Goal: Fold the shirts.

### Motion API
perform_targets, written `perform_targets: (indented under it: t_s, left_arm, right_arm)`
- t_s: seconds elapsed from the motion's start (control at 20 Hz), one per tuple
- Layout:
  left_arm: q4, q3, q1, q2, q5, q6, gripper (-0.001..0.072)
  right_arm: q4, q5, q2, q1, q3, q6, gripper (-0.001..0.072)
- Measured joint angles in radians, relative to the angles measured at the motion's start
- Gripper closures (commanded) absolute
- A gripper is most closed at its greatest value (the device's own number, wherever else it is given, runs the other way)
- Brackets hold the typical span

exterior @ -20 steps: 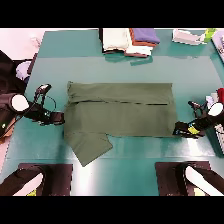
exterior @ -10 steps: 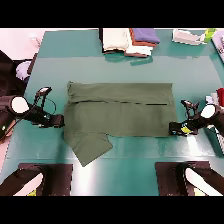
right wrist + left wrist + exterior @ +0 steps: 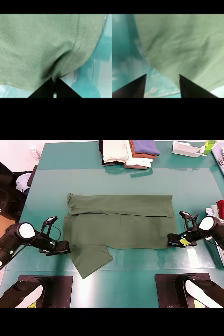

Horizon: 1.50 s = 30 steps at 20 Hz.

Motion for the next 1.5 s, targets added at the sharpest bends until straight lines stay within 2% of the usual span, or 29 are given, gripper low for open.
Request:
perform_targets:
  t_s: [0.3,0.35,0.4,0.6,0.75,1.15,1.3,1.5]
  left_arm:
    - [-0.082,-0.051,0.0,-0.004,0.094,0.008,0.0229]
    - [-0.087,-0.053,0.0,-0.004,0.098,0.008,0.0367]
    - [-0.089,-0.056,0.0,-0.005,0.103,0.013,0.0675]
    - [-0.093,-0.056,0.0,-0.005,0.091,0.072,0.0681]
    - [-0.063,-0.024,-0.001,0.003,0.043,0.098,0.0681]
    - [0.062,0.132,-0.001,0.176,-0.16,0.125,0.0682]
    - [0.084,0.231,-0.002,0.169,-0.13,0.147,0.0681]
    - [0.115,0.372,-0.002,0.019,-0.014,0.187,0.068]
  right_arm:
    - [0.0,-0.001,0.0,0.0,0.0,0.002,0.069]
    - [0.0,-0.001,0.0,0.0,0.0,0.002,0.069]
    - [0.0,-0.001,0.0,0.0,0.0,0.002,0.0689]
    - [-0.011,0.008,-0.002,0.002,0.023,0.002,0.0691]
    - [-0.018,0.066,0.019,0.002,0.073,0.002,0.0691]
    - [-0.151,0.27,0.248,-0.006,0.121,0.0,0.0693]
    - [-0.17,0.275,0.261,-0.01,0.173,0.0,0.0693]
    - [-0.18,0.209,0.13,0.008,0.306,0.001,0.0693]
